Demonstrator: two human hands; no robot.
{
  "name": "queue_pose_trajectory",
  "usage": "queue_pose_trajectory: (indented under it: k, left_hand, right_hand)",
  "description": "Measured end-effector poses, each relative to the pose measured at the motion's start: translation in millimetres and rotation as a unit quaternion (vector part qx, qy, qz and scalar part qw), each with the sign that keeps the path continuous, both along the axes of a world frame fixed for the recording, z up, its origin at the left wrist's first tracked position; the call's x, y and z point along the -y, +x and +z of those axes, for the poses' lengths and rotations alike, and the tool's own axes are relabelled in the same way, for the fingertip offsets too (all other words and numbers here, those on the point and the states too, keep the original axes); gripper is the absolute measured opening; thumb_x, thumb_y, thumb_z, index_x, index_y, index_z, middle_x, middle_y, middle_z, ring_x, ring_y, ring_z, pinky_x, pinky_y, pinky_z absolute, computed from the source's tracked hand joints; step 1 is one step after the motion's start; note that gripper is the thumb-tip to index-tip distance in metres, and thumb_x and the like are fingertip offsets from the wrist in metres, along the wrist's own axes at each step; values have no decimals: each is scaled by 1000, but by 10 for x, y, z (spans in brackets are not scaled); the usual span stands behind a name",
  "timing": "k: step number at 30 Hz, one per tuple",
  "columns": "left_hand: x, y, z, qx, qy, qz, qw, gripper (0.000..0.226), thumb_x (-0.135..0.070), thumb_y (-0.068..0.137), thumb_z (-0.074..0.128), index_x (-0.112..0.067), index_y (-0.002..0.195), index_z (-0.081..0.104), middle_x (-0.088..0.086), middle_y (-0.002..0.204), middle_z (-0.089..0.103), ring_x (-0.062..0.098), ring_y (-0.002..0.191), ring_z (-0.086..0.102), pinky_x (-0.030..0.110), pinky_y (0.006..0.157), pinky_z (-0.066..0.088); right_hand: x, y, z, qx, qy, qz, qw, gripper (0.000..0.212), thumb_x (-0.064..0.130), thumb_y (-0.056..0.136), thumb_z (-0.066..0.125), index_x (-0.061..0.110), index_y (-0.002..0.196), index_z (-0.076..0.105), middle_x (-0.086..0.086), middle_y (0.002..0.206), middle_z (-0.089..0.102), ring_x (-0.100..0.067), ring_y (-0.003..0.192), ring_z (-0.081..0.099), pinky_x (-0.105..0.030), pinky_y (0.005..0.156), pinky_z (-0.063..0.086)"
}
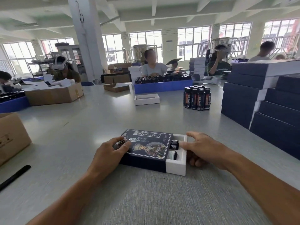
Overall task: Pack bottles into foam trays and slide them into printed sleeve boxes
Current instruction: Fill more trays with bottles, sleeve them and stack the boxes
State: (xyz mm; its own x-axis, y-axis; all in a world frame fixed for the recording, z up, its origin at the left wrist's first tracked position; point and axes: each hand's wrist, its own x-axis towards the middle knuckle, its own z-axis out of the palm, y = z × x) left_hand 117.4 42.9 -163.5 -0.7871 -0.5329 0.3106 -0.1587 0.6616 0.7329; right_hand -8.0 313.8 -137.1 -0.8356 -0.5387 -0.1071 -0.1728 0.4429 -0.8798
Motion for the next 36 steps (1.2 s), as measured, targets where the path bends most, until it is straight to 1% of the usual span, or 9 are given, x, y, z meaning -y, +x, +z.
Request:
queue_pose_trajectory:
  k: [5,8,10,12,15,20,26,34,36]
  left_hand:
    - [-119,-6,-4,-8,-14,-7,1000,51,-52,85,63,-26,130,61,-4,126,63,13,107,58,26,86,43]
    - [-137,0,6,-14,11,-10,1000,51,-52,84,65,-27,128,62,-4,121,63,10,99,60,20,78,44]
    - [-158,-4,13,-21,31,-6,999,46,-49,84,66,-28,125,64,-5,115,63,-1,90,58,12,71,40]
    - [-203,-3,21,-21,43,-8,999,44,-49,84,67,-30,124,64,-6,113,63,-7,87,55,9,68,37]
    - [-324,6,10,-2,25,-33,999,50,-50,85,67,-32,130,59,-7,124,58,2,97,57,16,77,39]
    - [-463,-3,8,14,-15,-56,998,55,-50,88,61,-31,139,50,-7,141,47,4,107,45,18,86,35]
    - [-556,-3,16,46,-46,-50,997,61,-57,88,56,-34,142,45,-9,149,39,13,125,45,30,99,36]
    - [-580,19,-16,51,-56,-47,996,57,-53,89,56,-34,142,43,-6,150,37,16,129,43,36,106,36]
    - [-554,43,-32,49,-51,-46,996,54,-52,88,58,-36,139,47,-6,149,38,17,128,44,37,106,35]
  right_hand:
    - [-42,-12,6,10,-10,-13,1000,70,34,95,64,18,153,29,-12,85,74,-17,59,68,-28,51,53]
    - [-57,-5,19,18,-13,-16,1000,59,33,95,64,16,145,39,-9,78,75,-17,58,68,-28,49,54]
    - [-57,0,31,29,-20,-15,999,45,33,96,64,20,135,46,-6,73,75,-17,57,68,-27,48,54]
    - [-66,-4,31,29,-21,-11,999,22,33,96,63,28,114,52,-1,69,75,-14,55,68,-25,48,53]
    - [-72,-15,31,26,-23,2,999,6,34,97,61,31,93,57,4,69,75,-10,57,69,-24,50,53]
    - [-40,1,22,2,-3,15,1000,22,40,96,61,24,111,64,-1,86,78,-12,67,72,-23,56,53]
    - [25,-7,4,-18,29,7,999,25,43,95,61,26,112,64,-1,87,77,-11,65,71,-22,54,53]
    - [33,11,24,-4,44,7,999,17,47,94,61,34,106,60,2,84,78,-12,71,74,-27,61,61]
    - [30,37,45,-3,51,2,999,30,50,90,65,36,116,59,6,86,76,-10,73,73,-28,64,62]
